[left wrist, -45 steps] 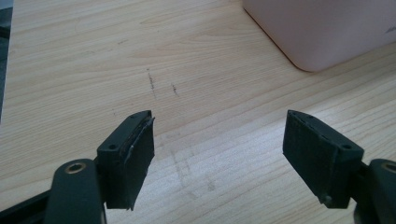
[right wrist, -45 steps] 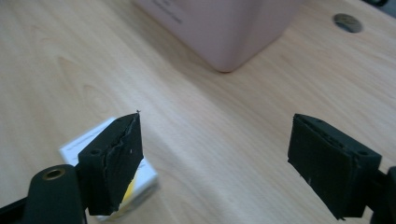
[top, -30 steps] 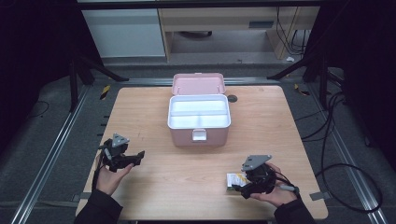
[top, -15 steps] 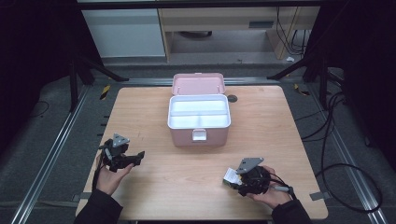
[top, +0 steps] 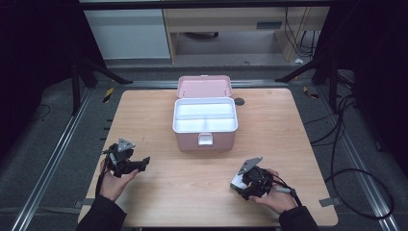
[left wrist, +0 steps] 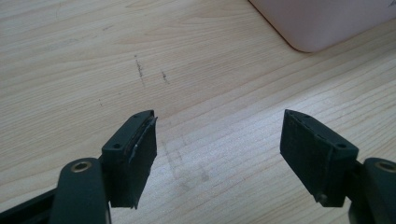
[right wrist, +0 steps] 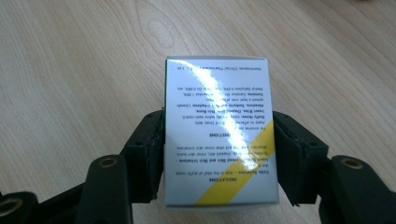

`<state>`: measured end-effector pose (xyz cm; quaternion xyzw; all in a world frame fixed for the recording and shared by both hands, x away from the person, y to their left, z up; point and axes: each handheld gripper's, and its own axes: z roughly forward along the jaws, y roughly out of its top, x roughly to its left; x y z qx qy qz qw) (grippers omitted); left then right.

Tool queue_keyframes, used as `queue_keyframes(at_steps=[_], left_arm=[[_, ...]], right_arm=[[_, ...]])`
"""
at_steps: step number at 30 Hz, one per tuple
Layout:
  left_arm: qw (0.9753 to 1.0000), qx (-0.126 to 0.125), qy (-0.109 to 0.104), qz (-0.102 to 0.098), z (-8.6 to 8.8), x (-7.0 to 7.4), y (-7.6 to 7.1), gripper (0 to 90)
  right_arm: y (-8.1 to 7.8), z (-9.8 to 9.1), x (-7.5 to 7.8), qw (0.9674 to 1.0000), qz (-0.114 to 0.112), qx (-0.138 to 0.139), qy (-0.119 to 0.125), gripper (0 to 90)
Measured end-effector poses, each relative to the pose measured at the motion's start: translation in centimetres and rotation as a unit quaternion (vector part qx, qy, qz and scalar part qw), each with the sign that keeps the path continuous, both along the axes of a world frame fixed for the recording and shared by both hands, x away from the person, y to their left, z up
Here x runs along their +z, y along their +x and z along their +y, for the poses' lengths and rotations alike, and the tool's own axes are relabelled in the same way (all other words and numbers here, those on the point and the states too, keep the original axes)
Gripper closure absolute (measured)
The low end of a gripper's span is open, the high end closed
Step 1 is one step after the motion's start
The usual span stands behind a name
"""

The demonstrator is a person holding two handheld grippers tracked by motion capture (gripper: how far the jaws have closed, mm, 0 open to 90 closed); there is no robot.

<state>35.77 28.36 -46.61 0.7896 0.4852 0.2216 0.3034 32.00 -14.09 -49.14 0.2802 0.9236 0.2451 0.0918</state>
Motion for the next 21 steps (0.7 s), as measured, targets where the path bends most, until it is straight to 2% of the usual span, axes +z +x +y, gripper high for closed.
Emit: queue_keyframes(at_steps=[2,6,13,15,16,17,18,19,20,21], left_arm=[[1.0,0.0,0.001,0.002,0.0,0.0,0.0,27.0],[1.0,-0.001,0.001,0.004,0.0,-0.1,0.0,27.0],[1.0,-0.004,0.005,0.008,-0.1,-0.1,0.1,27.2],[1.0,-0.004,0.004,0.004,-0.1,-0.1,0.0,27.5],[1.0,-0.003,0.003,0.004,-0.1,0.0,0.0,27.5],[1.0,-0.002,0.003,0.003,-0.1,0.0,0.0,27.5],[1.0,-0.001,0.003,0.002,0.0,0.0,0.0,27.6],[1.0,-0.001,0.003,0.003,0.0,0.0,0.0,27.6],[1.0,-0.001,0.003,0.002,0.0,0.0,0.0,27.7],[1.0,-0.001,0.003,0.003,0.0,0.0,0.0,27.7]], right_arm=[[0.1,0.1,0.0,1.0,0.005,0.001,-0.002,41.6],[0.3,0.8,-0.1,0.9997,0.009,0.002,-0.02,42.9],[0.5,1.0,0.2,0.9992,0.025,-0.004,-0.029,45.1],[0.6,0.8,0.4,0.9993,0.027,-0.007,-0.025,45.2],[0.8,0.0,0.8,0.9994,0.024,-0.023,-0.01,45.2],[0.8,0.0,0.8,0.9994,0.024,-0.023,-0.01,45.2],[0.9,-0.6,1.1,0.9992,0.018,-0.035,-0.005,45.2],[1.1,-1.4,1.5,0.9984,0.005,-0.056,-0.002,45.2],[1.4,-2.7,2.0,0.9959,-0.008,-0.09,0.004,45.2],[1.4,-2.7,2.0,0.9959,-0.008,-0.09,0.004,45.2]])
